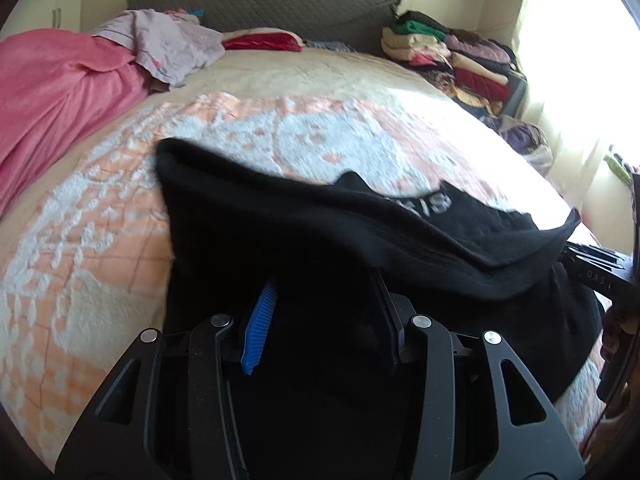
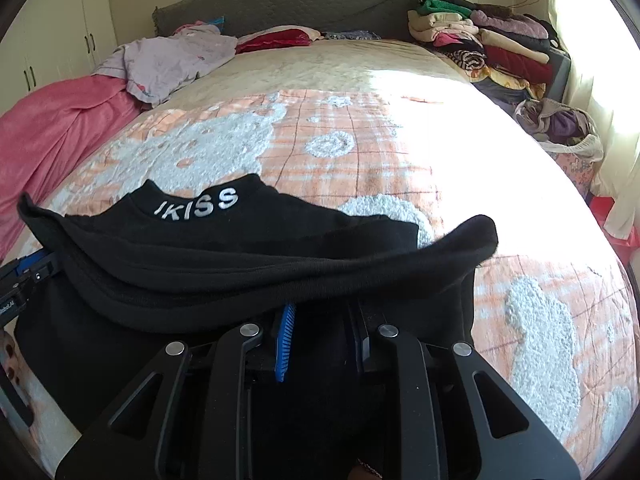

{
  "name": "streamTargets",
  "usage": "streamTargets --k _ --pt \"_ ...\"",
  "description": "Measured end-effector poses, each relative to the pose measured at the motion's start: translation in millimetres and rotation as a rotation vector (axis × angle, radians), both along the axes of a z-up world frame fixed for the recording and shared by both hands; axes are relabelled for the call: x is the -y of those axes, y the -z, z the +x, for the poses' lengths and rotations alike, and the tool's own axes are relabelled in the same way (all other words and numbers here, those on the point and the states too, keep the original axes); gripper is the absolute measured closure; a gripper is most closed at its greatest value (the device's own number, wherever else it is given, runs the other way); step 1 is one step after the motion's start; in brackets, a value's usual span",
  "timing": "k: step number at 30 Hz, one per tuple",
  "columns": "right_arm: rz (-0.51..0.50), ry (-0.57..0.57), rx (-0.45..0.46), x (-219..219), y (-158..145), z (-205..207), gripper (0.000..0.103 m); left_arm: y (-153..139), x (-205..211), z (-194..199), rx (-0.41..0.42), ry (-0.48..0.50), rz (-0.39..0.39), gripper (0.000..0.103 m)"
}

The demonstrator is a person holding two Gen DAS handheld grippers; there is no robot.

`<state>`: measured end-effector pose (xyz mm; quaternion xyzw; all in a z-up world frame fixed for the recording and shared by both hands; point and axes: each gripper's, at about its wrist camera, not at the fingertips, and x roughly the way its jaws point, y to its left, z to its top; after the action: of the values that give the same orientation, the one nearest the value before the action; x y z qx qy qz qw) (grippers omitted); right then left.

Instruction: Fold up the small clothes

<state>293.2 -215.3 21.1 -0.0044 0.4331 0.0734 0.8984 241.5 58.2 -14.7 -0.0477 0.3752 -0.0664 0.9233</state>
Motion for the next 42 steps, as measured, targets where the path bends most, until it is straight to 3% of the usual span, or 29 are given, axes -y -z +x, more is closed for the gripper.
streamTargets --k 6,8,12,15,17,18,19,20,21,23,25,26,30,33,39,42 --pt "0.003 0.088 0.048 19 -14 26 0.075 -9 -43 10 0.026 -0.118 -0.078 0.061" --pt "0.004 0.102 0.065 29 -19 24 0.069 -8 -59 12 0.005 -0.139 -0.104 0.060" --pt "0.018 0.102 0.068 52 -21 13 0.042 0 -75 19 -0.068 -0.134 -0.155 0.059" --pt "-0.033 0.118 0.037 61 -12 10 0.034 6 -73 24 -0.096 -0.115 -0.155 0.059" --pt "-0.032 0.100 0.008 62 -4 12 0.034 8 -68 25 -0.100 -0.099 -0.142 0.059" --pt "-0.029 0.082 -0.006 61 0 14 0.034 8 -64 25 -0.097 -0.087 -0.127 0.064" --pt "-0.029 0.072 -0.013 57 4 16 0.034 9 -60 26 -0.094 -0.079 -0.109 0.076" --pt "-0.031 0.068 -0.014 56 6 18 0.035 9 -57 25 -0.091 -0.076 -0.078 0.081" --pt "-0.031 0.066 -0.019 54 9 20 0.038 9 -56 26 -0.091 -0.071 -0.065 0.097" --pt "-0.034 0.076 -0.036 54 14 23 0.073 9 -56 25 -0.098 -0.052 -0.064 0.099" --pt "0.004 0.076 -0.031 57 13 21 0.089 4 -60 21 -0.087 -0.049 -0.065 0.100" --pt "0.031 0.078 -0.022 58 9 18 0.091 -2 -62 18 -0.069 -0.047 -0.074 0.100" --pt "0.121 0.112 0.050 73 -17 11 0.092 -32 -73 5 0.034 -0.052 -0.117 0.100" --pt "0.165 0.137 0.067 80 -24 18 0.092 -37 -76 6 0.056 -0.070 -0.119 0.100" --pt "0.084 0.171 -0.034 69 19 39 0.089 5 -76 25 -0.067 -0.111 -0.057 0.099" --pt "0.053 0.193 -0.030 67 27 37 0.086 18 -73 28 -0.103 -0.114 -0.025 0.099"
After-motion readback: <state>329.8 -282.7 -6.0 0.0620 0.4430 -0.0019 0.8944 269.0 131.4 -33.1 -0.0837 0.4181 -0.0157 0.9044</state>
